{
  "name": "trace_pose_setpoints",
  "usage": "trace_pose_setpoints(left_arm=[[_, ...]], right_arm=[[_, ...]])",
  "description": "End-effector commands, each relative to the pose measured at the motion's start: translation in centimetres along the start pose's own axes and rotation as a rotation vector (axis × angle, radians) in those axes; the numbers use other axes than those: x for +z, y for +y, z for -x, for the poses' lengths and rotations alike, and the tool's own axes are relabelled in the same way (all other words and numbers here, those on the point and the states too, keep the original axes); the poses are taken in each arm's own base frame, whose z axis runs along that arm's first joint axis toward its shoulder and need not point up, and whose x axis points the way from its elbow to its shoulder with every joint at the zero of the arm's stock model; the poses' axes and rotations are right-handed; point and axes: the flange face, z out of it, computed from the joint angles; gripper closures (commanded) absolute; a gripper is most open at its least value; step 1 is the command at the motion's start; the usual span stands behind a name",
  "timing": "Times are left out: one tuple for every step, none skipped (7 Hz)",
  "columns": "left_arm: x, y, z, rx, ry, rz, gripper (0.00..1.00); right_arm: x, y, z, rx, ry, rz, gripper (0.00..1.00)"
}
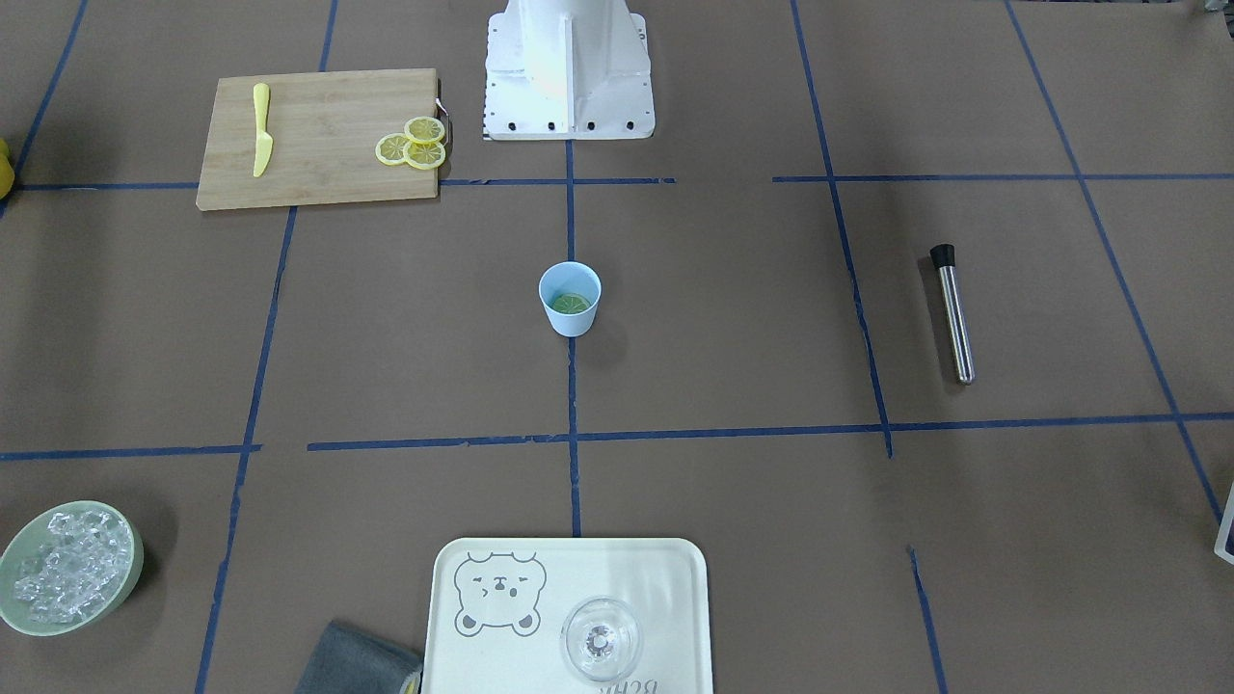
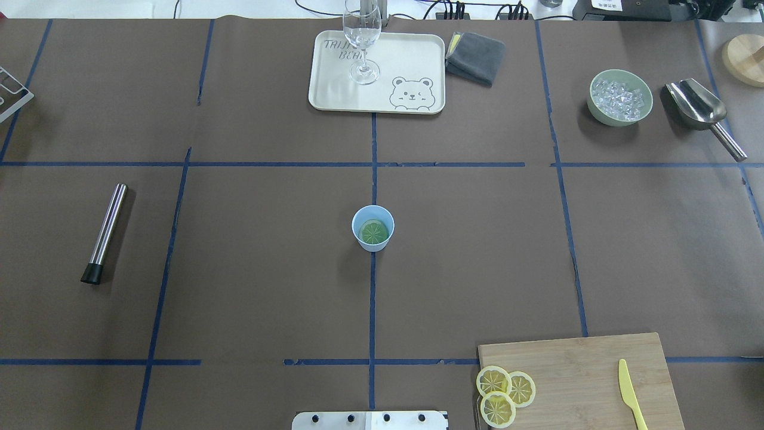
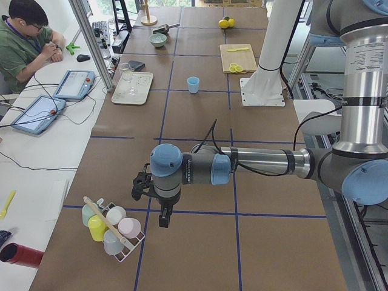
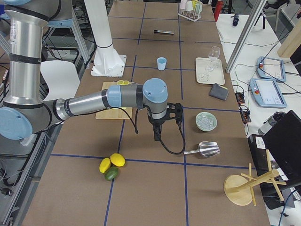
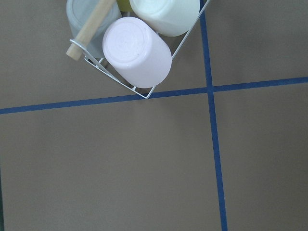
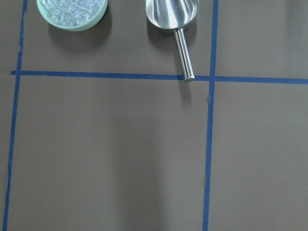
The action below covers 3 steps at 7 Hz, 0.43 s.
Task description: Squeeze lemon into cup
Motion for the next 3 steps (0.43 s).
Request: trace_pose_setpoints(left_arm=[[-0.17,-0.09,-0.15,0.004,0.0,-0.007,0.0],[-0.23,-0.11,-0.2,0.006,0.0,-0.008,0.0],[-0.45,-0.18,-0.41,0.007,0.0,-0.013,0.0]], right_arm=[[0.05,-0.03,-0.05,0.001,-0.002,0.001,0.0],[0.05,-0.03,-0.05,0.001,-0.002,0.001,0.0],[0.09,0.03,-0.08,0.002,-0.003,0.002,0.0]])
